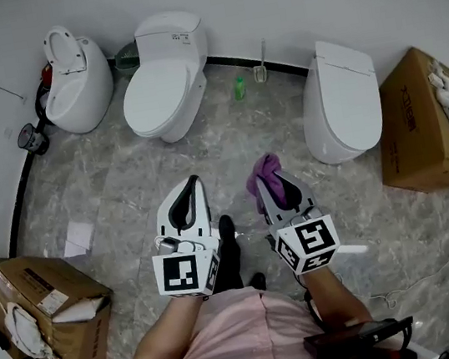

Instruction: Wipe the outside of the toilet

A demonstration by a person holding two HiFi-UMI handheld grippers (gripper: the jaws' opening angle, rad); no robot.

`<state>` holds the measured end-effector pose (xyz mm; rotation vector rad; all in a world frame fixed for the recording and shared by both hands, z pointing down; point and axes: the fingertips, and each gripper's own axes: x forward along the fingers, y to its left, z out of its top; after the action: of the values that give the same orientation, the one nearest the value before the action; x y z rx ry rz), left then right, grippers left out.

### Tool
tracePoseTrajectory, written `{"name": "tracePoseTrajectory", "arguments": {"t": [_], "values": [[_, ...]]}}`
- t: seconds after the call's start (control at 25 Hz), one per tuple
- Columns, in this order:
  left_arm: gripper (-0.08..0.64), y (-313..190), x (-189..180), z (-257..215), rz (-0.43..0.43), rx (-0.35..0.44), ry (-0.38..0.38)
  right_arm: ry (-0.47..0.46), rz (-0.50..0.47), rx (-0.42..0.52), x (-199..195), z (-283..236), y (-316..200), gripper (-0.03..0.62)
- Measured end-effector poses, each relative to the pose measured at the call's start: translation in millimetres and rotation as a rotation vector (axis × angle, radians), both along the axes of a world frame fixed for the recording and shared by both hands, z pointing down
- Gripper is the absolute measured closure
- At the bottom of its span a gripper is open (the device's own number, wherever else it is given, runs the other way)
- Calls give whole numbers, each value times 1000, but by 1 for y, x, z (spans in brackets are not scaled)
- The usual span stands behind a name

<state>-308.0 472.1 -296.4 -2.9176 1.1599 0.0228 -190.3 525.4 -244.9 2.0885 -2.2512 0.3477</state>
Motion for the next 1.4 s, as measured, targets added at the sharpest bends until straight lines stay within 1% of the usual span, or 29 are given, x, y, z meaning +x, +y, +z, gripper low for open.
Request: {"name": "tracePoseTrajectory", "arguments": {"t": [0.28,0.56,0.72,0.92,1.24,1.4], "values": [[557,-123,37,7,13,-1,-21,-4,-12,-16,31,11,-118,514],[557,-206,55,6,43,-2,-19,1,13,-11,48,7,-202,514],[557,-237,63,1,72,23,-6,12,36,12,55,0,-235,514],[557,-261,72,3,89,20,13,31,53,28,64,-7,-257,514],[557,-285,98,15,112,6,0,38,68,36,87,-7,-283,514],[557,-301,122,24,115,-2,-17,30,69,31,111,2,-299,514]]}}
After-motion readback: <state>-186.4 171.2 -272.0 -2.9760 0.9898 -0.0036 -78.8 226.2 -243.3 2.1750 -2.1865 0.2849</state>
